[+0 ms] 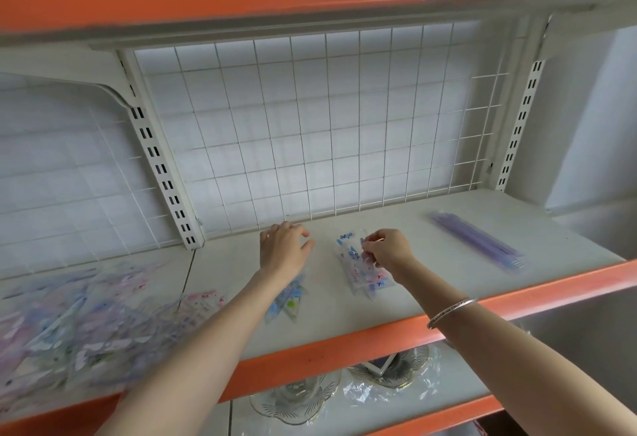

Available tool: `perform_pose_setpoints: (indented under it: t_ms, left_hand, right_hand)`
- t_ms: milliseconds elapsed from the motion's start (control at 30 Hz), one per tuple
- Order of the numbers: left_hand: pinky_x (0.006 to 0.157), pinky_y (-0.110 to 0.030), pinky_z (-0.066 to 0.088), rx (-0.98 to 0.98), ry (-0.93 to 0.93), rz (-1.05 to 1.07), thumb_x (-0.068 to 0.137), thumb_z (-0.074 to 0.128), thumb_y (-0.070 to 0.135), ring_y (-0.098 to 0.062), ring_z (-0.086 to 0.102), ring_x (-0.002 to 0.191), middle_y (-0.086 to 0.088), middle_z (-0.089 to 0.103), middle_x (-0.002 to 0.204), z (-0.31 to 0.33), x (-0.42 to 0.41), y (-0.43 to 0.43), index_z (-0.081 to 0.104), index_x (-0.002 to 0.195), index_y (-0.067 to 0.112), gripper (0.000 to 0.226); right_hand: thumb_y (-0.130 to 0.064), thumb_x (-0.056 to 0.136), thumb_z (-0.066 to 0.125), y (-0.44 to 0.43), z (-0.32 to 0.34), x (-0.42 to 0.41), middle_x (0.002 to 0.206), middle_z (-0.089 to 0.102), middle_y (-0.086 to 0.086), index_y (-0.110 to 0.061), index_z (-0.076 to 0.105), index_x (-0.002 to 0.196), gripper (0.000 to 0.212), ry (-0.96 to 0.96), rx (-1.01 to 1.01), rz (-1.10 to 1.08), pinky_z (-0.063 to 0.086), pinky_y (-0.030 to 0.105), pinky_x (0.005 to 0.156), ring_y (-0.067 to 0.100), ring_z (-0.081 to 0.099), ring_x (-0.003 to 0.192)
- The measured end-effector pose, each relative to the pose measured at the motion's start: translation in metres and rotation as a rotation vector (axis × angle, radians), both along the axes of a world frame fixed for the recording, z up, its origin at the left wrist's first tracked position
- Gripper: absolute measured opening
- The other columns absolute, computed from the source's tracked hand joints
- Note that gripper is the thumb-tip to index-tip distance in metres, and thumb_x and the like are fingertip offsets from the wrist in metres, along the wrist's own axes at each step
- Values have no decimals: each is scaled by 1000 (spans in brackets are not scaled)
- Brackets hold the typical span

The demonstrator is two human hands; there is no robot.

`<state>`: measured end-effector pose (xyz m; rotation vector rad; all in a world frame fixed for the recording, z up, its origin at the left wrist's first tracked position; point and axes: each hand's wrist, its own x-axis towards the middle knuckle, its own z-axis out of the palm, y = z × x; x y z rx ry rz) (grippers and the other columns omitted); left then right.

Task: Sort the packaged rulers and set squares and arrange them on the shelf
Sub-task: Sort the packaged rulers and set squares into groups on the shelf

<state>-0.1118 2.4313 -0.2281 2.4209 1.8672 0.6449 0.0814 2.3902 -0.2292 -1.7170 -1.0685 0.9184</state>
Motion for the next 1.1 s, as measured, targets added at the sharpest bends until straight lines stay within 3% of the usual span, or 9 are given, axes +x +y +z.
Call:
perform_pose_setpoints:
  t_ms: [133,233,300,433,567,800,1100]
  left_hand:
    - [102,-33,24,-3,71,9,96,47,43,-20,44,124,2,54,130,-1,-8,-2,60,122,25,33]
    - [103,-33,23,-3,76,18,96,47,43,-20,43,125,2,53,131,0,-15,-4,59,122,25,33]
    - [103,-33,23,-4,74,23,96,47,43,-19,43,125,3,53,132,2,-19,-4,59,122,25,33]
    - [103,-33,23,-2,81,33,97,46,43,-20,43,124,2,53,130,3,-29,-7,59,122,26,33]
    - [103,-34,22,1,88,50,97,46,43,-20,43,123,2,54,129,4,-46,-11,59,122,26,33]
    - [103,-34,22,14,90,155,97,46,42,-19,43,124,2,54,130,13,-110,-25,59,123,27,33]
    - [100,-35,26,1,94,336,96,47,43,-19,44,121,4,55,128,16,-231,-61,60,119,27,31]
  right_hand:
    - [-2,83,60,2,-6,-6,64,60,5,-3,64,82,4,-232,-17,8,41,16,39,14,52,52]
    - [1,77,62,3,-6,-11,85,67,19,8,66,91,16,-387,-14,-18,47,28,54,29,60,73]
    - [5,75,61,3,-6,-13,100,64,21,7,62,97,23,-456,-13,-28,48,34,65,34,62,87]
    - [9,79,55,4,-6,-18,114,53,15,-2,59,107,30,-581,20,14,37,24,72,27,52,101]
    - [1,83,54,7,-2,-39,116,51,12,-8,61,109,29,-675,101,96,38,25,80,26,44,113]
    - [-15,87,59,15,6,-117,115,56,7,-15,64,108,22,-737,184,360,44,35,95,23,49,112]
    - [-18,87,58,13,8,-229,113,58,7,-16,64,108,21,-783,254,608,43,34,93,23,52,108]
